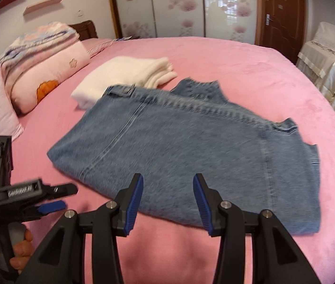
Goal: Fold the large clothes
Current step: 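Press the folded jacket edge flat with the left tool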
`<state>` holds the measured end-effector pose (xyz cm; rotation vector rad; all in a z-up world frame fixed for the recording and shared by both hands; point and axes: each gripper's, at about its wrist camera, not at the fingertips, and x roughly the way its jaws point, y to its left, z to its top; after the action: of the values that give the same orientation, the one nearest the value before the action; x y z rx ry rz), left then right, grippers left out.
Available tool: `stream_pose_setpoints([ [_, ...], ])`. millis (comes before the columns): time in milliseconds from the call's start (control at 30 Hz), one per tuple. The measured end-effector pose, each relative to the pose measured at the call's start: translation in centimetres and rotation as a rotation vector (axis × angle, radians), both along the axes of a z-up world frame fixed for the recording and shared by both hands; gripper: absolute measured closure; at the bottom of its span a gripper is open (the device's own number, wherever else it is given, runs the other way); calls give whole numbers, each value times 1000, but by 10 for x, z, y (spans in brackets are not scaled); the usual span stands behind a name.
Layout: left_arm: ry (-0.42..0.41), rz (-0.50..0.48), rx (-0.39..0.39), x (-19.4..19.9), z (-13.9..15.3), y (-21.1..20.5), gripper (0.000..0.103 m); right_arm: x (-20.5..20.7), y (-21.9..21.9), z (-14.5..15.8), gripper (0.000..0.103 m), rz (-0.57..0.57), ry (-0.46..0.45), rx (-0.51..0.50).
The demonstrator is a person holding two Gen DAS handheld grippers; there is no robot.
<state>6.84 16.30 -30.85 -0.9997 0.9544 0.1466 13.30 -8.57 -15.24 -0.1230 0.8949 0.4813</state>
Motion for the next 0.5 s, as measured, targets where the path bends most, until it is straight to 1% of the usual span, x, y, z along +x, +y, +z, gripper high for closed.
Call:
stream_pose_setpoints([
  [133, -86, 22, 11, 18, -12, 12, 26, 2, 5, -20, 59, 2, 10, 19],
  [267, -176, 3, 46, 48, -13, 21, 26, 6, 5, -32, 59, -9, 7, 20],
  [367, -201, -5, 70, 67, -14, 28, 26, 11, 4, -37, 59, -21, 4, 33],
  [500, -217, 12, 57, 88, -18, 34, 27, 21, 6, -43, 59, -44, -16, 19],
])
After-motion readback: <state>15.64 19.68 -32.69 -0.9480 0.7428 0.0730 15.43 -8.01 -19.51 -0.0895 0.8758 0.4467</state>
